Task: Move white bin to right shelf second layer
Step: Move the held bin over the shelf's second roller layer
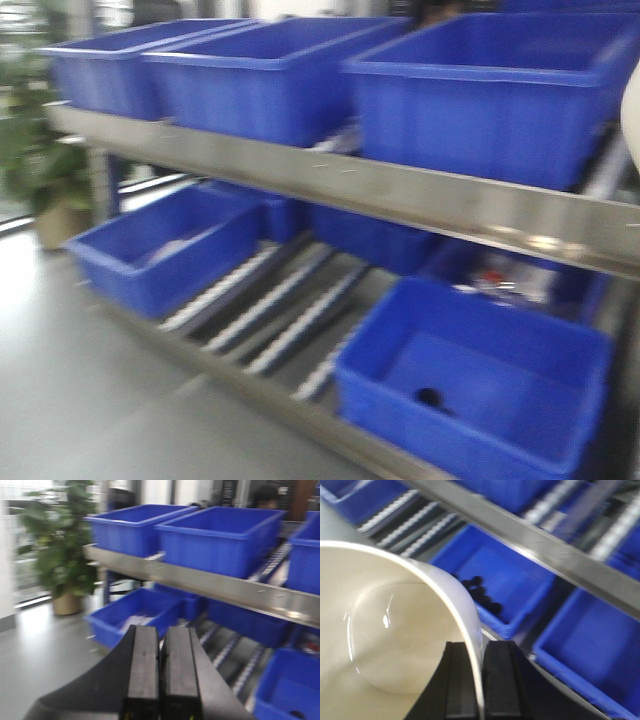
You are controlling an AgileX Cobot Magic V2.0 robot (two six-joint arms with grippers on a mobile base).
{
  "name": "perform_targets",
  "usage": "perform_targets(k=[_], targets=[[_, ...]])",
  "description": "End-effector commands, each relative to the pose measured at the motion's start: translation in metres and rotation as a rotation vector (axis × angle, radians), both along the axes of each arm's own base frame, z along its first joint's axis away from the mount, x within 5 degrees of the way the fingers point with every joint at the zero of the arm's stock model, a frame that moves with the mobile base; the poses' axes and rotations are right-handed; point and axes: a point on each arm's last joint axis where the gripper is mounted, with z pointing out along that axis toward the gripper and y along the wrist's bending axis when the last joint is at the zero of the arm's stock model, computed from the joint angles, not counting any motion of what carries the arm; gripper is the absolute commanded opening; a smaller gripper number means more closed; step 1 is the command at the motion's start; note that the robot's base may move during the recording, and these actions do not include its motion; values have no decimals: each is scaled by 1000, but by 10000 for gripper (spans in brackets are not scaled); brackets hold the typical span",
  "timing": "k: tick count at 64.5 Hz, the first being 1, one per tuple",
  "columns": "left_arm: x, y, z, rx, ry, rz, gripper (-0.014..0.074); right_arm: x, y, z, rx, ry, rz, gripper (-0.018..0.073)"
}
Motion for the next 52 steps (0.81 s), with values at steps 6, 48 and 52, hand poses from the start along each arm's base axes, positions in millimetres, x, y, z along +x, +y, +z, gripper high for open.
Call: perform_targets(k=[6, 48, 52], targets=[[-1, 0, -1, -15, -71, 3, 85, 3, 0, 17, 7, -117, -7, 54], [-1, 0, -1, -15, -71, 3, 85, 3, 0, 17, 7, -117, -7, 54], [-1, 0, -1, -15, -71, 3, 85, 3, 0, 17, 7, -116, -7, 54]])
